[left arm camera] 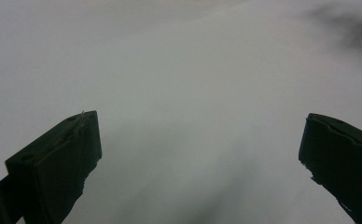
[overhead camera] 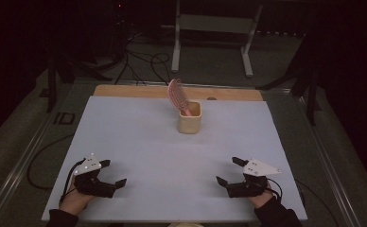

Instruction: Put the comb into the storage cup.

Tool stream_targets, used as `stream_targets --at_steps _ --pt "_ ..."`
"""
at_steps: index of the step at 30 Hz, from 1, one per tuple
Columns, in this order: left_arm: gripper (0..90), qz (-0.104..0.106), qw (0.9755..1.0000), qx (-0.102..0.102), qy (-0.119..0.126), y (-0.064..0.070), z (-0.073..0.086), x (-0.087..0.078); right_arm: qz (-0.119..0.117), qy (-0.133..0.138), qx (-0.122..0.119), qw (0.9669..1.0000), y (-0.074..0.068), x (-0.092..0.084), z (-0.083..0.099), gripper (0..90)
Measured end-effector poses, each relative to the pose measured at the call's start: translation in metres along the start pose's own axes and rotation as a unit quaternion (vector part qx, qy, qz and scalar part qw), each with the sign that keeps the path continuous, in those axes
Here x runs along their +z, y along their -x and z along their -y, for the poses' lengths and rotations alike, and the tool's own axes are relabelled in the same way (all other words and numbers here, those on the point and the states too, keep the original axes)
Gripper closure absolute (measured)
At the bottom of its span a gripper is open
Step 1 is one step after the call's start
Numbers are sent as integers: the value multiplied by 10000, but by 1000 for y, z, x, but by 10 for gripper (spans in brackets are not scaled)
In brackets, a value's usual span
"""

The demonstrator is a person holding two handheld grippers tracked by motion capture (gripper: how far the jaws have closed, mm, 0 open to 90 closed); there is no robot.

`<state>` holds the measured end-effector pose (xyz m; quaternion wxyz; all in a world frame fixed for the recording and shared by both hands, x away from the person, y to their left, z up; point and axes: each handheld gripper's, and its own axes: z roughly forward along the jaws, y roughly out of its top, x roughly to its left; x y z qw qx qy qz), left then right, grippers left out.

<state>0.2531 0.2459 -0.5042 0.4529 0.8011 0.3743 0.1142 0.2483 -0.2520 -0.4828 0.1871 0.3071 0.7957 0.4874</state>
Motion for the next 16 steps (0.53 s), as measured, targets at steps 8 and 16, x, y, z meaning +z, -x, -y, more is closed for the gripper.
stream_targets --at_steps 8,16 --pt "1 50 10000 66 1 2 -1 0 -3 6 15 10000 1 1 1 86" --pt "1 85 9999 57 32 2 -1 -1 11 -5 7 10000 1 0 1 86"
